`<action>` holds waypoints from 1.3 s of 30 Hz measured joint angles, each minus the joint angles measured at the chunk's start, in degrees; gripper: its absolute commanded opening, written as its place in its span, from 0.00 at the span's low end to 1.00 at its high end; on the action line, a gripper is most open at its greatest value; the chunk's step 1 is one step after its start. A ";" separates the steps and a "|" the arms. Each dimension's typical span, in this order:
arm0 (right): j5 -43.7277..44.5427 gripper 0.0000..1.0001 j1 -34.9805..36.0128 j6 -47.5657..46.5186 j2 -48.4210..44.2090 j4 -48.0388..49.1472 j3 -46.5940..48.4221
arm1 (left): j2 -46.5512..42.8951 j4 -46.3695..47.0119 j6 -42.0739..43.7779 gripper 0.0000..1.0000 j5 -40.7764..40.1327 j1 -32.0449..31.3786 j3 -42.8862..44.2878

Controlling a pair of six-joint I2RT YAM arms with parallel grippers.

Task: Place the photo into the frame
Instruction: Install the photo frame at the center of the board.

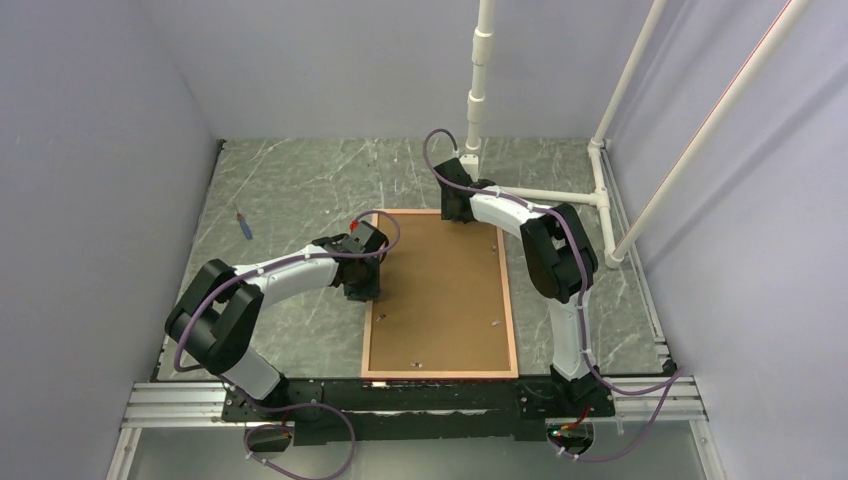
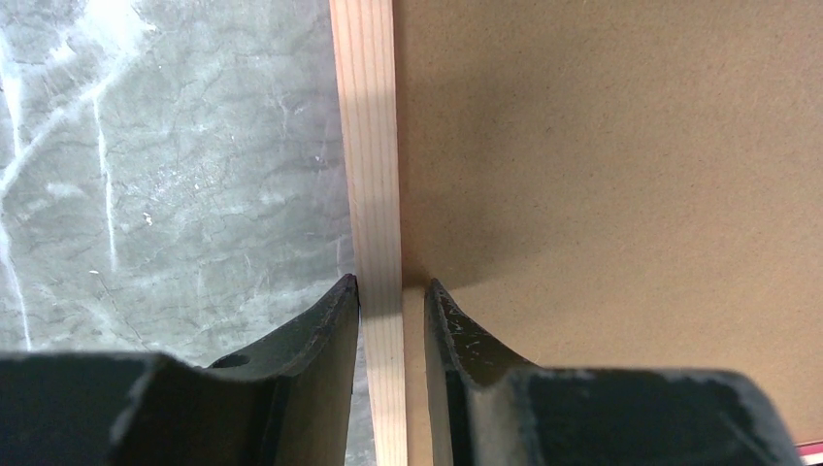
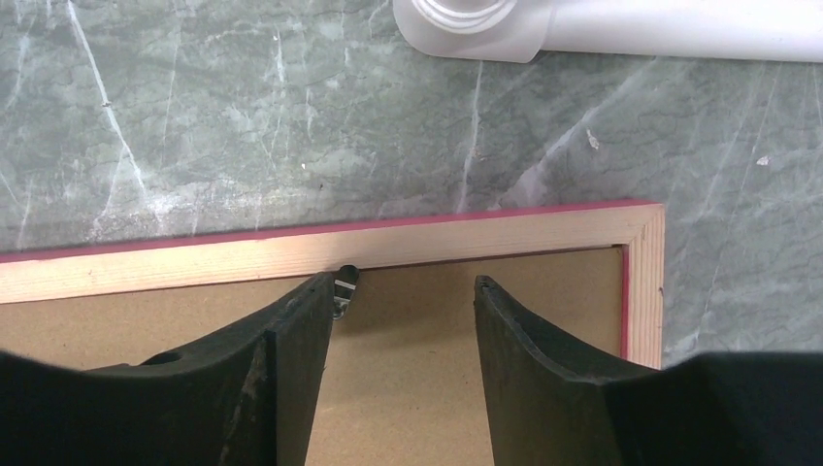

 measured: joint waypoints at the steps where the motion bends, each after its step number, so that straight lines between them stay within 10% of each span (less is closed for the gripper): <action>1: 0.00 0.52 -0.02 0.04 0.00 0.15 -0.09 | 0.04 0.17 0.00 0.33 -0.02 0.00 0.02; 7: -1.42 0.14 -0.15 0.87 0.00 2.23 -1.01 | 0.24 1.38 -0.02 0.33 -0.26 -0.04 0.02; 16: -7.82 0.06 -1.92 2.05 -2.95 5.92 -5.38 | 0.37 2.14 -0.02 0.32 -0.66 -0.24 0.02; 27: -14.38 0.80 -6.03 3.67 -6.29 6.29 -9.33 | 0.37 2.14 -0.02 0.31 -0.79 -0.24 0.02; 39: -14.34 0.82 -6.25 3.10 -4.22 5.29 -6.14 | 0.37 2.14 -0.02 0.30 -0.87 -0.24 0.02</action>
